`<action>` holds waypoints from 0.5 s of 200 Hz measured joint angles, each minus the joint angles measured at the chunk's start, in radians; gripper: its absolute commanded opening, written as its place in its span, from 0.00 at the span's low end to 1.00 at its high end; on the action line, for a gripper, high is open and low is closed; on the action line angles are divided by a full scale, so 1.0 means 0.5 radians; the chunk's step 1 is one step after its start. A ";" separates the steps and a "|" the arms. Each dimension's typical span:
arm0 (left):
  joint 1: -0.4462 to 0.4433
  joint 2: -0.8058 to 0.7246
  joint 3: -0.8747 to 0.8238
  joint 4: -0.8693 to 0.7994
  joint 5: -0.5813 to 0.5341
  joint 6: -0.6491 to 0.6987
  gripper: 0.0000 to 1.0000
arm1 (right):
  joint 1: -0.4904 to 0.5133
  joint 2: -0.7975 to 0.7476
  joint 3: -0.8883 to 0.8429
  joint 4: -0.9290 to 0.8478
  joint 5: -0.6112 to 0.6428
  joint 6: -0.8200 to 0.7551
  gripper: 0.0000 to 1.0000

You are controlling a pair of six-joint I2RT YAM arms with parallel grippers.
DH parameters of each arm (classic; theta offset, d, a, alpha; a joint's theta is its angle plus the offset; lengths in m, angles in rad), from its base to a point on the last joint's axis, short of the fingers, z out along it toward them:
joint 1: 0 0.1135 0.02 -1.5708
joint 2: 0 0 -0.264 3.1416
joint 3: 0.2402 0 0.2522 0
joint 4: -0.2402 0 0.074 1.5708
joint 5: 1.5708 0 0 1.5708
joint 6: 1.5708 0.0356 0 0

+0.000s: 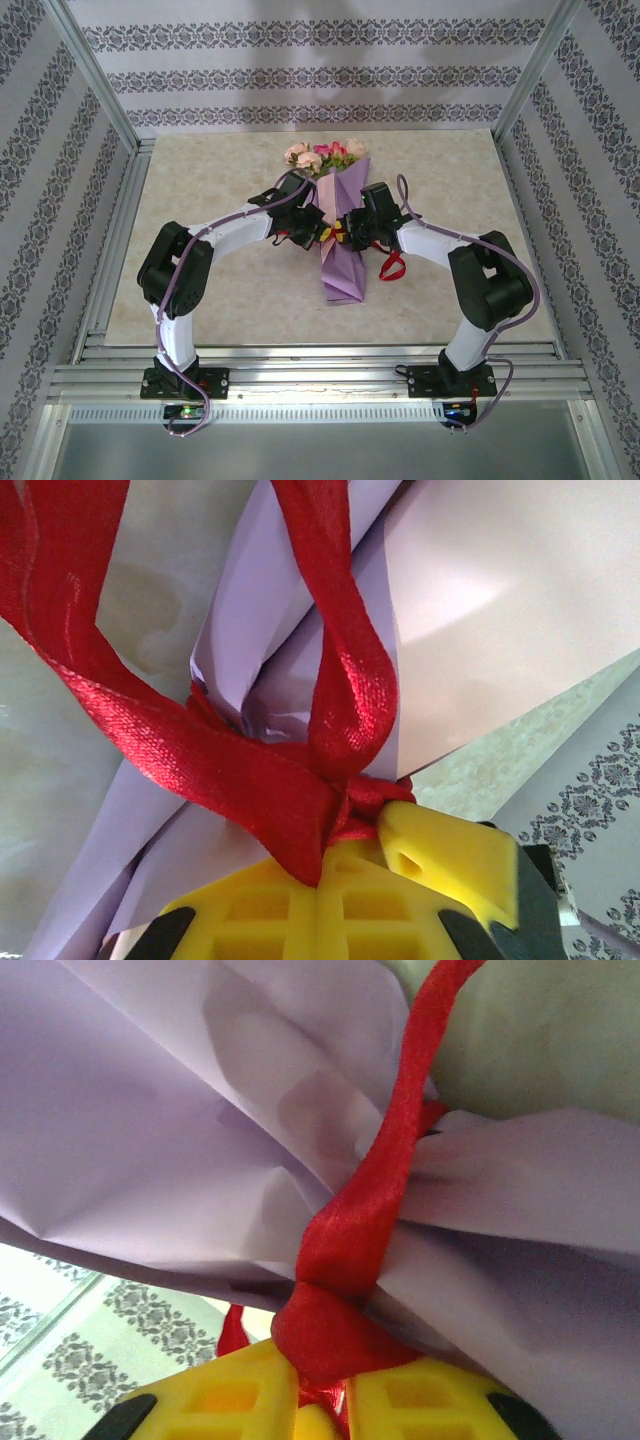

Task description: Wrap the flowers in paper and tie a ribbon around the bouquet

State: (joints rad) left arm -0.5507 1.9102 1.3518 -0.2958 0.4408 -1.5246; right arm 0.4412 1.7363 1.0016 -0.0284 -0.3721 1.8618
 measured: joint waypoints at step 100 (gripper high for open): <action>0.000 0.000 0.000 0.002 0.000 0.000 0.00 | -0.002 -0.095 0.035 -0.150 0.003 -0.067 0.00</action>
State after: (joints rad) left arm -0.5507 1.9102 1.3518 -0.2951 0.4408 -1.5246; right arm 0.4404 1.6886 1.0191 -0.1032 -0.3706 1.8282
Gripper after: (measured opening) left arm 0.045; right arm 0.056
